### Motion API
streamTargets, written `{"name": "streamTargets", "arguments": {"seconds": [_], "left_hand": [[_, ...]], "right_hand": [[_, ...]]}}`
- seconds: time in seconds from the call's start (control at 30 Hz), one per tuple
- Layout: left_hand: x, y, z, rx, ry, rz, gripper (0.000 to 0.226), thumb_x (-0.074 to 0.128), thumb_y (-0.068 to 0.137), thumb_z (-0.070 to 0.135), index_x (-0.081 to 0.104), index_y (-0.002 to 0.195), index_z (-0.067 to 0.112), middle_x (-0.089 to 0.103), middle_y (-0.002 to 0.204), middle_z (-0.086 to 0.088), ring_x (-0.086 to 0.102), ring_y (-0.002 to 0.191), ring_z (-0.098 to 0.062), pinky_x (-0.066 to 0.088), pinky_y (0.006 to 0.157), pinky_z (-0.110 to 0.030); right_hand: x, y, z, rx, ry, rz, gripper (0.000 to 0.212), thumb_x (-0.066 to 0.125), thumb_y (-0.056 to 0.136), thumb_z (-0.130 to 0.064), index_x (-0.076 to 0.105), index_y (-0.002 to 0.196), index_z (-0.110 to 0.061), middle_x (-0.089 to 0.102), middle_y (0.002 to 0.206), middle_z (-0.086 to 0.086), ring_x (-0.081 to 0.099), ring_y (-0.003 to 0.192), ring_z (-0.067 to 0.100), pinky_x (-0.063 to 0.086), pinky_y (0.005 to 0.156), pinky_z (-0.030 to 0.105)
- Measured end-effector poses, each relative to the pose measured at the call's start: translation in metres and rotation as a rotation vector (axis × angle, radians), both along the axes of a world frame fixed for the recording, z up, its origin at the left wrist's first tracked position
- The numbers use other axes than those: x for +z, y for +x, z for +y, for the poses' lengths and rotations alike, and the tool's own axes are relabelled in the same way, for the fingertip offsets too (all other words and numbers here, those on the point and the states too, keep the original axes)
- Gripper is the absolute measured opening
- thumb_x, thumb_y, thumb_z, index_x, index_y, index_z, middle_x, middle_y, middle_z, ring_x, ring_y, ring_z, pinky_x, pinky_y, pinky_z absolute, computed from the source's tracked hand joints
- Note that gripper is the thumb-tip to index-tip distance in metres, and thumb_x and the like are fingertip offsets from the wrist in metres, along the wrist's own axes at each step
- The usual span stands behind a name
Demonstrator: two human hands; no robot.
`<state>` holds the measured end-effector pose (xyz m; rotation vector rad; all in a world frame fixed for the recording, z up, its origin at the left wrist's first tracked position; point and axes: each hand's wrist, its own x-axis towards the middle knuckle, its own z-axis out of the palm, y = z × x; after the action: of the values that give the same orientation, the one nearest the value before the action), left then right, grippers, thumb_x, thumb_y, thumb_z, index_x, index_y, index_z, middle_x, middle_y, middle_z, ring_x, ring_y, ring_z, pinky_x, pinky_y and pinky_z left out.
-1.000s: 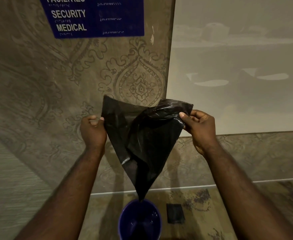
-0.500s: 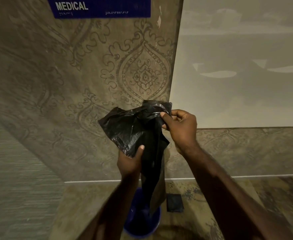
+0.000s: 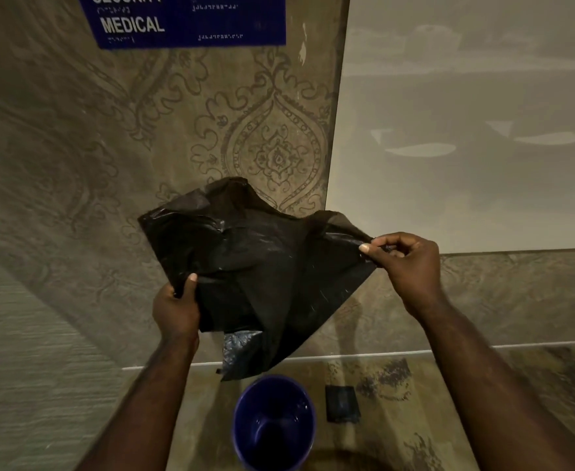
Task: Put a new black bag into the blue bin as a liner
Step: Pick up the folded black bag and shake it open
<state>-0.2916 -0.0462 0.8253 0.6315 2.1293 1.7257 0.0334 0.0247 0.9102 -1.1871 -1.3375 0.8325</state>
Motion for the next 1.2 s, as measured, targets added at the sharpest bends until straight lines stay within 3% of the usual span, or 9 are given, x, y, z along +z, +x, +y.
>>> {"name": "streamTargets", "arguments": {"seconds": [0.17, 0.23, 0.3, 0.37, 0.5, 0.73, 0.87, 1.0, 1.2], "left_hand": [[0.038, 0.002, -0.006, 0.439, 0.215, -0.026, 0.058, 0.059, 0.088, 0.022, 0.038, 0.14, 0.006, 0.04, 0.141, -0.02, 0.044, 0.128, -0.029, 0.037, 0.106, -0.023], [0.05, 0.009, -0.012, 0.204, 0.371, 0.442, 0.073, 0.065, 0.079, 0.023, 0.034, 0.143, 0.007, 0.035, 0.143, -0.02, 0.038, 0.132, -0.024, 0.029, 0.107, -0.01], [0.057, 0.019, -0.01, -0.163, 0.218, 0.917, 0.085, 0.066, 0.07, 0.038, 0.033, 0.145, 0.017, 0.035, 0.145, -0.008, 0.032, 0.137, -0.02, 0.019, 0.115, -0.027], [0.06, 0.029, -0.004, -0.378, -0.05, 1.046, 0.079, 0.065, 0.068, 0.048, 0.038, 0.14, 0.032, 0.046, 0.14, 0.007, 0.037, 0.136, -0.015, 0.007, 0.115, -0.042], [0.049, 0.028, 0.001, -0.637, -0.117, 1.031, 0.018, 0.068, 0.082, 0.029, 0.068, 0.099, 0.034, 0.07, 0.099, 0.016, 0.063, 0.101, -0.007, 0.026, 0.108, -0.045], [0.03, 0.056, -0.01, -1.006, -0.066, 0.661, 0.015, 0.061, 0.09, 0.028, 0.071, 0.101, 0.026, 0.063, 0.089, 0.02, 0.061, 0.083, 0.006, 0.052, 0.074, -0.02], [0.014, 0.092, -0.008, -1.17, -0.144, 0.655, 0.018, 0.051, 0.097, 0.026, 0.066, 0.104, 0.018, 0.067, 0.094, 0.005, 0.063, 0.084, -0.004, 0.052, 0.079, -0.022], [-0.013, 0.119, -0.014, -1.167, -0.31, 0.578, 0.02, 0.045, 0.099, 0.028, 0.061, 0.11, 0.021, 0.065, 0.1, 0.005, 0.061, 0.088, -0.003, 0.05, 0.082, -0.017], [-0.029, 0.141, -0.032, -1.25, -0.272, 0.532, 0.017, 0.053, 0.093, 0.037, 0.064, 0.103, 0.029, 0.068, 0.099, 0.01, 0.063, 0.09, 0.002, 0.044, 0.082, -0.01]], "right_hand": [[0.002, -0.017, -0.003, -0.038, 0.151, -0.111, 0.018, 0.08, 0.075, -0.012, 0.071, 0.091, -0.013, 0.069, 0.083, -0.003, 0.065, 0.076, 0.01, 0.054, 0.068, 0.022], [0.003, -0.022, -0.004, -0.028, 0.211, -0.146, 0.029, 0.078, 0.077, -0.01, 0.068, 0.103, -0.016, 0.066, 0.083, -0.005, 0.062, 0.075, 0.005, 0.051, 0.068, 0.014], [0.004, -0.027, -0.003, -0.018, 0.233, -0.175, 0.034, 0.077, 0.079, -0.009, 0.066, 0.111, -0.017, 0.064, 0.083, -0.004, 0.062, 0.076, 0.006, 0.051, 0.069, 0.012], [0.004, -0.029, -0.002, -0.009, 0.247, -0.193, 0.029, 0.075, 0.081, -0.01, 0.069, 0.109, -0.016, 0.067, 0.091, -0.003, 0.065, 0.085, 0.009, 0.054, 0.077, 0.016], [-0.003, -0.024, 0.006, -0.028, 0.264, -0.269, 0.022, 0.073, 0.082, -0.007, 0.071, 0.102, -0.014, 0.07, 0.1, 0.001, 0.067, 0.093, 0.015, 0.055, 0.082, 0.024], [-0.025, -0.031, 0.003, -0.377, -0.01, -0.561, 0.034, 0.06, 0.085, -0.05, 0.053, 0.085, -0.017, 0.055, 0.087, 0.0, 0.059, 0.077, 0.023, 0.044, 0.059, 0.031], [-0.042, -0.075, -0.031, 0.11, -0.595, -0.427, 0.079, 0.037, 0.066, -0.091, 0.058, 0.057, -0.016, 0.059, 0.046, -0.006, 0.058, 0.043, 0.009, 0.043, 0.043, 0.02], [-0.058, -0.093, -0.03, 0.238, -0.819, -0.459, 0.045, 0.074, 0.073, -0.051, 0.068, 0.081, -0.007, 0.073, 0.082, 0.01, 0.071, 0.075, 0.023, 0.06, 0.069, 0.032], [-0.062, -0.082, -0.022, 0.008, -0.583, -0.981, 0.027, 0.062, 0.084, -0.026, 0.062, 0.107, -0.013, 0.065, 0.108, 0.007, 0.065, 0.1, 0.026, 0.054, 0.082, 0.036]]}}
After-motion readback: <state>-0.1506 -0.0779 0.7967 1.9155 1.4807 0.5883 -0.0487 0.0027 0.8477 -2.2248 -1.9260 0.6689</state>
